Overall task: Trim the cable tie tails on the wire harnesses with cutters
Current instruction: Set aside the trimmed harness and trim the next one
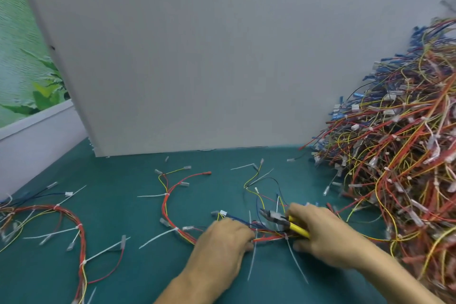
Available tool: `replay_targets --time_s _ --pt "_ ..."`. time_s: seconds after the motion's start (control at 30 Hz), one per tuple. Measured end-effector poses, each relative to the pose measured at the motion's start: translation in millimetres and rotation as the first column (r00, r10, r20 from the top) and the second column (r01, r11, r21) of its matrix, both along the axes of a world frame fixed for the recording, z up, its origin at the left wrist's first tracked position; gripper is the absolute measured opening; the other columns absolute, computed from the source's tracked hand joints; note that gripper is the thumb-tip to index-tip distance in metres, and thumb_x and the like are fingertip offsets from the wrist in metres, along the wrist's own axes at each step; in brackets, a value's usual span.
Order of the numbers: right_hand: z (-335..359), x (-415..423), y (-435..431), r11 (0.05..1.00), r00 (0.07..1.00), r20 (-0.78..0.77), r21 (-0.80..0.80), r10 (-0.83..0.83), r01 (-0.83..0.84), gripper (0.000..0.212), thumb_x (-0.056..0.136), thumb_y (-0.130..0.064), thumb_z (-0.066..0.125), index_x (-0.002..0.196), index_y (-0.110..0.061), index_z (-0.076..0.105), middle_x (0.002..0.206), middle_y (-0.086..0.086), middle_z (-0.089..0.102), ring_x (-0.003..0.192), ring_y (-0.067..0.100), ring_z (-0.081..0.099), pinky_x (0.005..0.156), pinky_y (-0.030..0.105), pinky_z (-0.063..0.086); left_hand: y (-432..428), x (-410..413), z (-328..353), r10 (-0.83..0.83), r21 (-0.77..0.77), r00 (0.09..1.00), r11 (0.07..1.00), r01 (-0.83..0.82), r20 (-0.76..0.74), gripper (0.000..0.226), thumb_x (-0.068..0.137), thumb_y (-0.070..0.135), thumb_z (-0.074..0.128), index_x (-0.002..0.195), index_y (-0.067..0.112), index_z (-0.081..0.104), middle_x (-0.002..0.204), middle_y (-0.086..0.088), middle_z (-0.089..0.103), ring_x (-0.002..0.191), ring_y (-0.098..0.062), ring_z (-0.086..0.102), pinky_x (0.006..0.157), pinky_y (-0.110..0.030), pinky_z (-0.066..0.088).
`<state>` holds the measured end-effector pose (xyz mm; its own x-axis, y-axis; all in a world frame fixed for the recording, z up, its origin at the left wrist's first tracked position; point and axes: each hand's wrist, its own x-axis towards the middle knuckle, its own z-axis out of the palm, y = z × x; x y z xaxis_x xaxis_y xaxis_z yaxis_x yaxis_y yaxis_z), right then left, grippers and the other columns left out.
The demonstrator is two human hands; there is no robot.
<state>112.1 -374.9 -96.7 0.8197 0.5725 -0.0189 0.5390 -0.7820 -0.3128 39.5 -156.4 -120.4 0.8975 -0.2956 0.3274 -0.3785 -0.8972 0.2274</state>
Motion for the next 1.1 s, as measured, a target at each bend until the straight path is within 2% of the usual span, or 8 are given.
replay_targets --time_s 0.13,0.23,0.37,0.5,0.57,0.7,0.97,1.1 --pt "9.5 2.8 1.8 0.971 0.999 0.035 0.24 -0.022 0.012 0.019 0.079 -0.023 0.071 0.083 -0.026 0.052 0.076 -0.011 0.06 0.075 0.01 0.052 0.07 0.031 0.044 2.0 1.4 16.5 0.004 -0.274 1.0 0.962 0.001 0.018 0.011 0.098 0.025 0.045 0.096 0.026 0.056 0.071 0.016 0.057 0.074 -0.005 0.051 0.069 -0.014 0.032" --pt "21.2 6.5 3.6 0.931 0.999 0.015 0.363 -0.031 0.024 0.022 0.078 -0.019 0.075 0.078 -0.025 0.055 0.075 -0.021 0.063 0.071 0.003 0.057 0.061 0.019 0.043 4.7 10.2 29.7 0.013 -0.502 0.966 0.853 -0.146 -0.259 0.013 0.096 0.015 0.049 0.092 0.026 0.053 0.058 0.016 0.059 0.054 0.001 0.05 0.056 -0.011 0.035" --pt "11.8 7.7 9.5 0.974 0.999 -0.038 0.222 -0.029 0.037 0.024 0.075 -0.026 0.077 0.078 -0.023 0.053 0.075 -0.008 0.064 0.072 0.007 0.055 0.067 0.027 0.045 7.4 19.0 23.0 0.136 -0.418 0.816 0.804 -0.422 -0.562 0.017 0.086 0.015 0.059 0.073 0.024 0.062 0.061 0.007 0.065 0.056 -0.011 0.057 0.062 -0.027 0.048" --pt "-3.9 6.5 14.1 0.986 0.992 -0.104 0.142 -0.075 0.09 0.025 0.072 -0.031 0.076 0.079 -0.021 0.053 0.081 -0.003 0.066 0.081 0.013 0.058 0.074 0.032 0.049 4.3 19.1 9.2 0.298 -0.226 0.887 0.893 -0.39 -0.352 0.011 0.085 0.021 0.064 0.089 0.027 0.072 0.086 0.013 0.062 0.088 -0.01 0.061 0.074 -0.02 0.045" --pt "-3.7 9.0 14.7 0.982 0.988 -0.125 0.151 -0.091 0.11 0.026 0.07 -0.03 0.077 0.078 -0.021 0.054 0.082 -0.004 0.068 0.082 0.012 0.06 0.076 0.033 0.05 2.6 16.6 2.9 0.237 -0.259 0.955 0.925 -0.278 -0.177 0.021 0.085 0.013 0.063 0.1 0.026 0.069 0.099 0.014 0.059 0.094 -0.009 0.057 0.086 -0.026 0.044" --pt "-3.3 10.0 16.7 0.984 0.982 -0.163 0.133 -0.095 0.118 0.027 0.071 -0.032 0.077 0.079 -0.023 0.052 0.082 -0.007 0.068 0.083 0.011 0.06 0.075 0.032 0.05 1.3 11.8 -2.0 -0.005 -0.129 0.983 0.991 0.029 0.185 0.014 0.074 0.007 0.06 0.078 0.02 0.064 0.085 0.011 0.061 0.082 -0.016 0.057 0.078 -0.03 0.038" --pt "1.7 10.1 13.5 0.985 0.975 -0.208 0.132 -0.077 0.107 0.028 0.07 -0.034 0.078 0.082 -0.026 0.054 0.081 -0.009 0.068 0.08 0.009 0.06 0.072 0.03 0.049 -6.6 23.8 1.5 -0.403 0.134 0.898 0.914 0.384 0.178 0.043 0.045 0.009 0.086 0.085 0.013 0.073 0.09 0.003 0.068 0.077 -0.021 0.061 0.066 -0.024 0.049" --pt "3.7 11.4 10.5 0.975 0.972 -0.229 0.194 -0.059 0.105 0.02 0.07 -0.021 0.072 0.078 -0.029 0.055 0.078 -0.012 0.068 0.071 0.002 0.057 0.063 0.02 0.044 -17.2 27.2 -3.9 -0.417 0.125 0.882 0.909 0.398 0.22 0.017 0.07 0.007 0.073 0.086 0.014 0.074 0.087 0.004 0.069 0.072 -0.019 0.061 0.06 -0.024 0.051"
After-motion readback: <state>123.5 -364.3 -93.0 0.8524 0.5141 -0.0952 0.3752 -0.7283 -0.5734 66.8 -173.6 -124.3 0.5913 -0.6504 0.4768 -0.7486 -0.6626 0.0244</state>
